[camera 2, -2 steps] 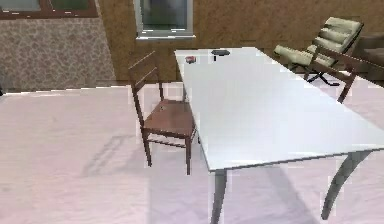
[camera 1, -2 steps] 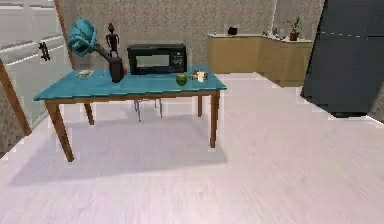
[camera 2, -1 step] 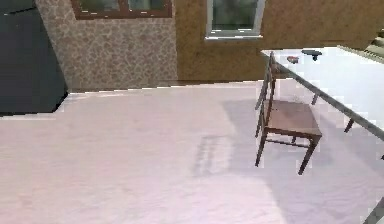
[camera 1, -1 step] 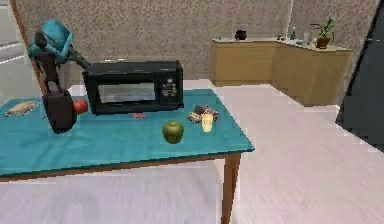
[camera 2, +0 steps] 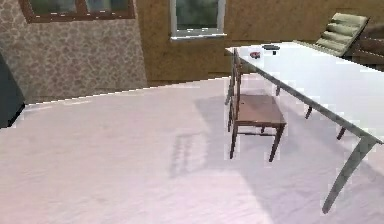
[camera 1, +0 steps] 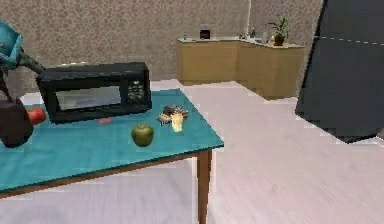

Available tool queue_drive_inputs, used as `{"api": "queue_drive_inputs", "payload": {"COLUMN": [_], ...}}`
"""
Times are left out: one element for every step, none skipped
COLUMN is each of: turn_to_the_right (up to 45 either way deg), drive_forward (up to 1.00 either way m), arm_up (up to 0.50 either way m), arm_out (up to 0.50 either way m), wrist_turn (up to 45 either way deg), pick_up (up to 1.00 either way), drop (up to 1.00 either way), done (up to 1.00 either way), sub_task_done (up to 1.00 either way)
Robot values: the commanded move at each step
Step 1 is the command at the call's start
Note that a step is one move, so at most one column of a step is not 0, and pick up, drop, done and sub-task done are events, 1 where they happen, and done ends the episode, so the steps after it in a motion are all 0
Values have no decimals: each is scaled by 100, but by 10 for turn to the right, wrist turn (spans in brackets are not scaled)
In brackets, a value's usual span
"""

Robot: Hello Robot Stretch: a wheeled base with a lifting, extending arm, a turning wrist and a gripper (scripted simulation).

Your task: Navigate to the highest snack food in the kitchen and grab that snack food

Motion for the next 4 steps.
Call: {"api": "queue_drive_inputs", "payload": {"turn_to_the_right": [0,450,210,0], "drive_forward": [35,0,0,55], "arm_up": [0,0,0,0], "arm_out": [0,0,0,0], "wrist_turn": [0,0,0,0], "pick_up": [0,0,0,0], "drop": [0,0,0,0], "done": [0,0,0,0], "sub_task_done": [0,0,0,0]}}
